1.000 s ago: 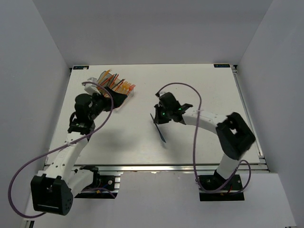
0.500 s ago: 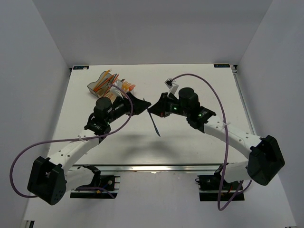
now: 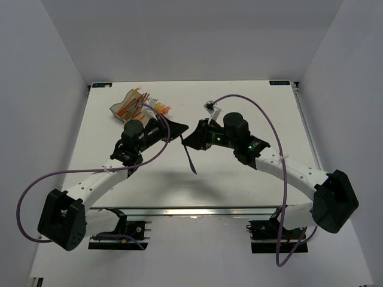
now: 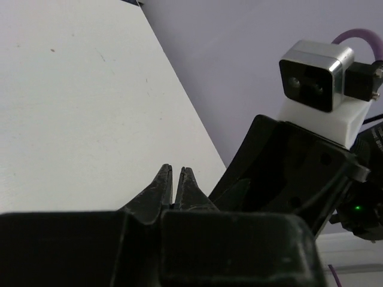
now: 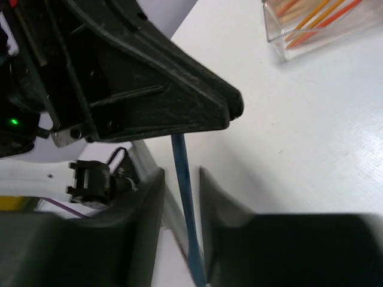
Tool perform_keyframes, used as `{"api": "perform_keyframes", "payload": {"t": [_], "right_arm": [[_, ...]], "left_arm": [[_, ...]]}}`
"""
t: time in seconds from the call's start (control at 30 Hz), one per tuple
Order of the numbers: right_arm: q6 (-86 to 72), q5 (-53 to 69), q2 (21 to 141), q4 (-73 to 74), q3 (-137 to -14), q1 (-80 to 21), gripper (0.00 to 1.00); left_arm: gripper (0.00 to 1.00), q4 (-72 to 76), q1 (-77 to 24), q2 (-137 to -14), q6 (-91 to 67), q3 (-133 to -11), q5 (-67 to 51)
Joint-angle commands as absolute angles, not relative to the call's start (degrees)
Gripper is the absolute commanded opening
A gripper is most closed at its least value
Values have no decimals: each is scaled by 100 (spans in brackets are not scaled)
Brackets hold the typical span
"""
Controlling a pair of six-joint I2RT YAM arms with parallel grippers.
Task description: Sort the eating utensils into containers
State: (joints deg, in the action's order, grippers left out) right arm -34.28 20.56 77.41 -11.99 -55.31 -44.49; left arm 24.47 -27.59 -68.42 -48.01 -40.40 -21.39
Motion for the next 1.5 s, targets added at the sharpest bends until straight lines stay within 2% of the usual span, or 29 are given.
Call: {"api": "perform_keyframes", "payload": {"t": [0.0,0.03,0.07,0.1,0.13,0.27,0.3,0.43,0.63,0.97,1.2,1.47], "right_arm": [[-3445,1847,7585,-1338,-5546,-4465,41],[-3445,1437,7515,-1223,-5485,-4439,59],[-3463,1241,7297,-1126,-5432,-4404,81],[-3463,1100,7164,-1064,-5345,-4299,89],[-3463,751,7041,-855,-5222,-4254,89],[-3095,-332,6269,-28,-5098,-4096,89],[-3033,-447,6145,17,-5054,-4061,90],[-2787,-633,5678,491,-4878,-4025,89],[-2567,-624,4915,905,-4430,-4025,89],[-2356,-413,4711,826,-3955,-4025,89],[-2311,386,5264,273,-3920,-4017,89],[-2329,483,5739,70,-3955,-4017,89]], "left_arm": [[0,2462,-2742,-6882,-4642,-4367,-2118],[0,2191,-2742,-6891,-4171,-4525,-2040],[0,1432,-2742,-6917,-3809,-4744,-1900],[0,1111,-2742,-6934,-3510,-5199,-1585],[0,394,-2742,-6969,-2767,-5473,-1382],[0,-957,-2742,-7477,-795,-7011,364],[0,-967,-2742,-7575,-417,-7379,1039],[0,-143,-2716,-8286,1883,-7864,1818],[0,210,-2303,-9919,3697,-9190,1934],[0,527,-1486,-11205,4245,-9993,1846],[0,861,-1055,-11987,3648,-10186,1898],[0,835,-976,-12621,3472,-10652,2153]]}}
